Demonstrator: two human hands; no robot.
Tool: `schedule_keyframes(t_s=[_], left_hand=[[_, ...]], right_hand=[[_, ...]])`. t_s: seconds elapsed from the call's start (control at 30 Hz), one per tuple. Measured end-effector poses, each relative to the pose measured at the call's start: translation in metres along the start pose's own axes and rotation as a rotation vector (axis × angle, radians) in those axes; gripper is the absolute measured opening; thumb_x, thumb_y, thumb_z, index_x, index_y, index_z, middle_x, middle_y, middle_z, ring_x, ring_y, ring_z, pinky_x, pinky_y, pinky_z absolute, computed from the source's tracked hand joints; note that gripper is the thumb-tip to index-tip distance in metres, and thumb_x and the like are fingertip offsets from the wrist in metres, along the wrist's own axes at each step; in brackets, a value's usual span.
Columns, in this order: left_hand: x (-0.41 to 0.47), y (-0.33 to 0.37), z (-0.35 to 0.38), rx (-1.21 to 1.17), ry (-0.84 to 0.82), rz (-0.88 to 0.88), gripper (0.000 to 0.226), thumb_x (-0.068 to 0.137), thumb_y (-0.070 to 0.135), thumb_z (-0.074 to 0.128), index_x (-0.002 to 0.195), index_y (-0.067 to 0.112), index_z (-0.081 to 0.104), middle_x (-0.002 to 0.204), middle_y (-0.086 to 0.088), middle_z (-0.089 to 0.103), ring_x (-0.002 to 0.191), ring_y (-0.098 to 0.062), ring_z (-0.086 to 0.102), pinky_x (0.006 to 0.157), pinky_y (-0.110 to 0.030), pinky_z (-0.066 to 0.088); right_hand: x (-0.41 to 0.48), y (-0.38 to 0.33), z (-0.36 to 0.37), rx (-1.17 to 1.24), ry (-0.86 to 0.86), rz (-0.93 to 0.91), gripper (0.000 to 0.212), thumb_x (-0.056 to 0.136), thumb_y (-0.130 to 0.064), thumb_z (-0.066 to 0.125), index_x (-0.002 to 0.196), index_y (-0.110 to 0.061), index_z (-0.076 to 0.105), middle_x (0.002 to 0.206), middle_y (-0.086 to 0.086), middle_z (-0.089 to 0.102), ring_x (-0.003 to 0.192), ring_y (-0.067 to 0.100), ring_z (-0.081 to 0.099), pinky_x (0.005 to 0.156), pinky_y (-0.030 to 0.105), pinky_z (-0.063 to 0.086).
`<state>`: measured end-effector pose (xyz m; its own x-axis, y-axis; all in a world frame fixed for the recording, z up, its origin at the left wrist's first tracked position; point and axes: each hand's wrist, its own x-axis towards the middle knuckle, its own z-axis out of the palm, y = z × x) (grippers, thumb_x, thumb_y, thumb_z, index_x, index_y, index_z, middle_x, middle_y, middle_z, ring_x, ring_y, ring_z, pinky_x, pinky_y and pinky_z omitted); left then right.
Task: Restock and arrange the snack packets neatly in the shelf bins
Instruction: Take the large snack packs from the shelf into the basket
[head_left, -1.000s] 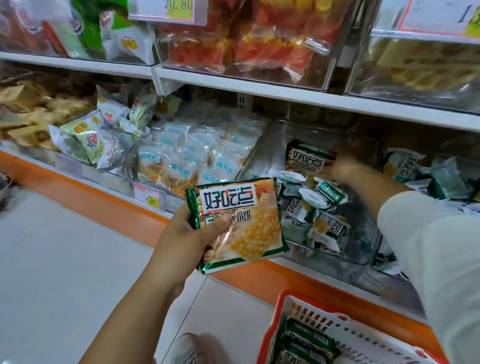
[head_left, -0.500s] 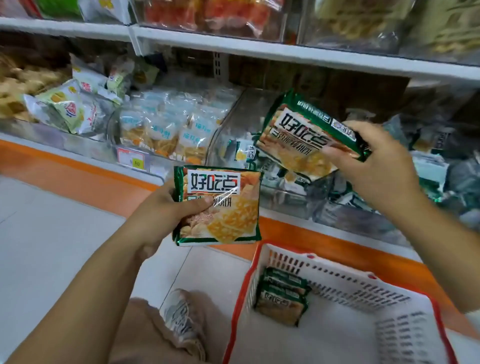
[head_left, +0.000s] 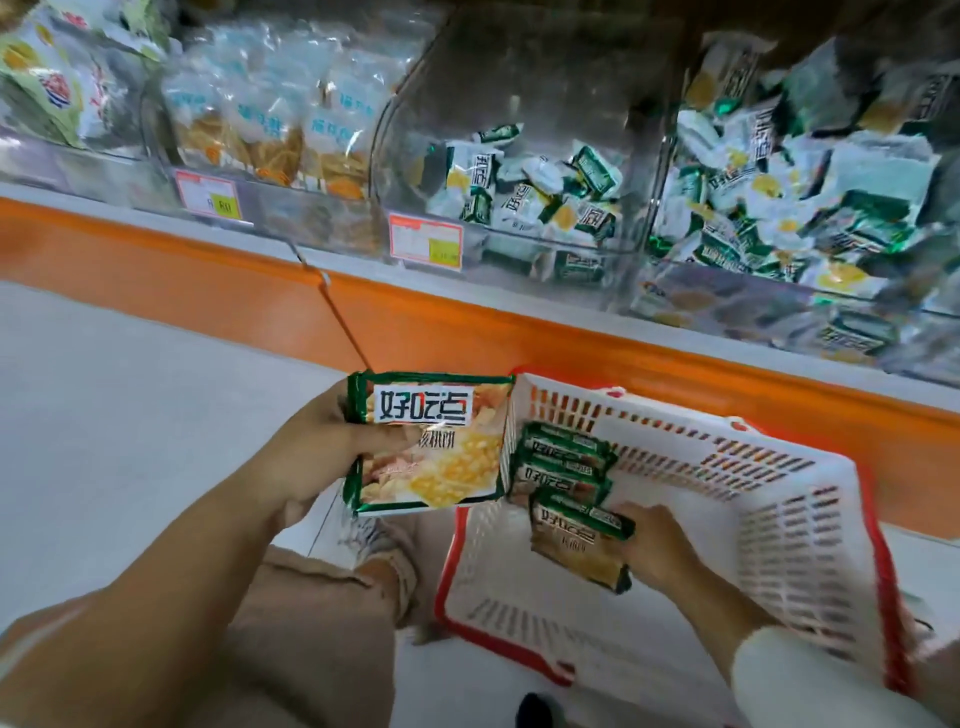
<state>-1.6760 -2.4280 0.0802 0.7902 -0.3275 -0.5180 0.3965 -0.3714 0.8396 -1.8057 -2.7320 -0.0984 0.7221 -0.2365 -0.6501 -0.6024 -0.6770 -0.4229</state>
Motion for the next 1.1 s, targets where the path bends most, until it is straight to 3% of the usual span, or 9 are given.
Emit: schedule_keyframes(t_s=[0.17, 0.3, 0.43, 0.53, 0.67, 0.77, 0.83, 0.93, 1.1], left_hand=[[0.018, -0.001, 0.007, -0.008, -0.087, -0.012, 0.053, 0.071, 0.007, 0.079, 0.121, 0.016, 0.064, 0.110, -0.003, 0.075, 0.103, -0.021, 0.071, 0.089, -0.037, 0.051], [0.038, -0.014, 0.016, 0.018, -0.148, -0.094, 0.057, 0.075, 0.014, 0.078, 0.128, 0.019, 0.059, 0.117, -0.003, 0.073, 0.111, -0.022, 0.068, 0.101, -0.044, 0.046], [0.050, -0.030, 0.049, 0.004, -0.205, -0.190, 0.049, 0.082, 0.007, 0.074, 0.126, 0.019, 0.058, 0.112, -0.005, 0.074, 0.104, -0.022, 0.071, 0.092, -0.039, 0.054], [0.058, -0.045, 0.077, 0.022, -0.248, -0.229, 0.046, 0.082, 0.010, 0.076, 0.123, 0.020, 0.060, 0.110, -0.003, 0.075, 0.101, -0.021, 0.072, 0.093, -0.041, 0.055], [0.059, -0.062, 0.114, -0.023, -0.222, -0.209, 0.039, 0.084, 0.008, 0.075, 0.120, 0.016, 0.062, 0.106, -0.004, 0.076, 0.094, -0.018, 0.073, 0.083, -0.031, 0.059], [0.057, -0.070, 0.129, 0.363, 0.028, 0.069, 0.040, 0.085, 0.017, 0.076, 0.119, 0.025, 0.057, 0.116, 0.013, 0.063, 0.101, -0.004, 0.061, 0.085, -0.012, 0.046], [0.057, -0.075, 0.123, 0.644, 0.239, 0.202, 0.057, 0.088, 0.027, 0.072, 0.140, 0.026, 0.047, 0.129, 0.009, 0.053, 0.120, -0.011, 0.047, 0.099, -0.024, 0.039], [0.059, -0.099, 0.100, 0.656, 0.194, -0.043, 0.068, 0.092, 0.037, 0.065, 0.151, 0.024, 0.031, 0.148, -0.001, 0.043, 0.133, -0.022, 0.046, 0.109, -0.043, 0.042], [0.055, -0.128, 0.087, 0.571, 0.019, -0.159, 0.033, 0.099, 0.037, 0.053, 0.129, 0.023, 0.058, 0.106, 0.005, 0.071, 0.078, -0.007, 0.071, 0.062, -0.023, 0.060]], right_hand=[[0.039, -0.017, 0.044, 0.130, 0.014, 0.076, 0.054, 0.082, -0.041, 0.070, 0.131, -0.023, 0.055, 0.130, 0.014, 0.055, 0.112, 0.030, 0.059, 0.096, 0.031, 0.049], [0.045, -0.033, 0.034, 0.266, 0.070, 0.122, 0.043, 0.090, -0.014, 0.063, 0.132, -0.012, 0.054, 0.127, 0.008, 0.059, 0.108, 0.026, 0.059, 0.080, 0.022, 0.041], [0.021, -0.038, -0.001, 0.460, 0.269, 0.054, 0.034, 0.096, -0.035, 0.056, 0.121, -0.013, 0.060, 0.106, -0.002, 0.061, 0.089, 0.014, 0.054, 0.077, 0.029, 0.043], [-0.005, -0.052, -0.041, 0.974, -0.128, 0.095, 0.050, 0.090, -0.062, 0.046, 0.118, -0.024, 0.062, 0.095, 0.004, 0.069, 0.088, 0.023, 0.066, 0.083, 0.045, 0.053], [-0.021, -0.042, -0.059, 0.606, -0.253, -0.020, 0.046, 0.076, -0.052, 0.073, 0.114, -0.039, 0.050, 0.106, -0.013, 0.062, 0.096, 0.013, 0.065, 0.080, 0.035, 0.058], [-0.025, -0.015, -0.052, 0.516, -0.163, 0.054, 0.048, 0.082, -0.036, 0.076, 0.118, -0.032, 0.045, 0.104, -0.017, 0.051, 0.092, 0.013, 0.062, 0.072, 0.029, 0.055], [-0.022, 0.001, -0.031, 0.454, -0.082, 0.115, 0.036, 0.081, -0.028, 0.077, 0.107, -0.025, 0.052, 0.097, -0.011, 0.056, 0.084, 0.013, 0.063, 0.072, 0.034, 0.054], [-0.009, 0.012, 0.013, 0.371, 0.009, 0.164, 0.028, 0.077, -0.027, 0.078, 0.095, -0.023, 0.058, 0.094, 0.003, 0.067, 0.074, 0.014, 0.063, 0.062, 0.032, 0.051], [0.011, -0.003, 0.065, 0.500, 0.073, 0.151, 0.052, 0.069, -0.036, 0.085, 0.107, -0.022, 0.053, 0.099, -0.006, 0.061, 0.088, 0.016, 0.063, 0.063, 0.023, 0.048]])
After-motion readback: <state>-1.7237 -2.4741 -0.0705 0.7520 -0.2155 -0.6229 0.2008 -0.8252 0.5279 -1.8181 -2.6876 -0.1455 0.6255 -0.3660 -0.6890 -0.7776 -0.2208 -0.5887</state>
